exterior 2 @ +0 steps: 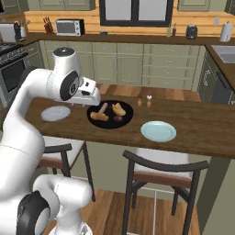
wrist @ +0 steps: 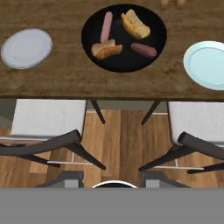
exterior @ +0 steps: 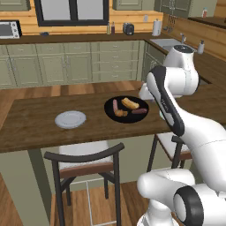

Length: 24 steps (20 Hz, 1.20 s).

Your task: Place one bun and one sausage from the bowl on each plate.

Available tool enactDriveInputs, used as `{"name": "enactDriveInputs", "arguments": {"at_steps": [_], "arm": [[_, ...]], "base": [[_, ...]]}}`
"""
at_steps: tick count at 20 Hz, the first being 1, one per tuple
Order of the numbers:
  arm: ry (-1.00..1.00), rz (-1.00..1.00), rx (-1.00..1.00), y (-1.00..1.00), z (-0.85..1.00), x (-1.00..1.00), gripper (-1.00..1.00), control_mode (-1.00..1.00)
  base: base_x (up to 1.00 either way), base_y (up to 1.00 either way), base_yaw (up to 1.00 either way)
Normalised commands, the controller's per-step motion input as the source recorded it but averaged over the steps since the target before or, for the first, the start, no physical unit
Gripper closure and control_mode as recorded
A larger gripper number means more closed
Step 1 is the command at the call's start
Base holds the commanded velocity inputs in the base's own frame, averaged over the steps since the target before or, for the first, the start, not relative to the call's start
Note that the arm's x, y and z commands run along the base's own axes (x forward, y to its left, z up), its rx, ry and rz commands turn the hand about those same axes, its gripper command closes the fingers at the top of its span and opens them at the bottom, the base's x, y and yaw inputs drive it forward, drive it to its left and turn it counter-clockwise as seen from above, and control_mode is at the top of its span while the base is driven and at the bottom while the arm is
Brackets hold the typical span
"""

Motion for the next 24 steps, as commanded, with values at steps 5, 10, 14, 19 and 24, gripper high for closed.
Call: {"name": "enactDriveInputs", "arguments": {"at_steps": [5,10,14,19,24], "arm": [[0.0,0.0,0.02,-0.06,-0.11,0.5,-1.0,-1.0],[0.04,0.0,0.05,-0.2,-0.06,1.0,-1.0,-1.0],[0.07,0.0,0.0,-0.12,-0.38,0.61,-1.0,-1.0],[0.42,-0.02,0.01,0.46,-0.45,0.02,-1.0,-1.0],[0.33,-0.13,0.09,0.41,-0.44,0.16,-1.0,-1.0]], "base": [[0.0,0.0,0.0],[0.0,0.0,0.0],[0.0,0.0,0.0],[0.0,0.0,0.0],[0.0,0.0,0.0]]}}
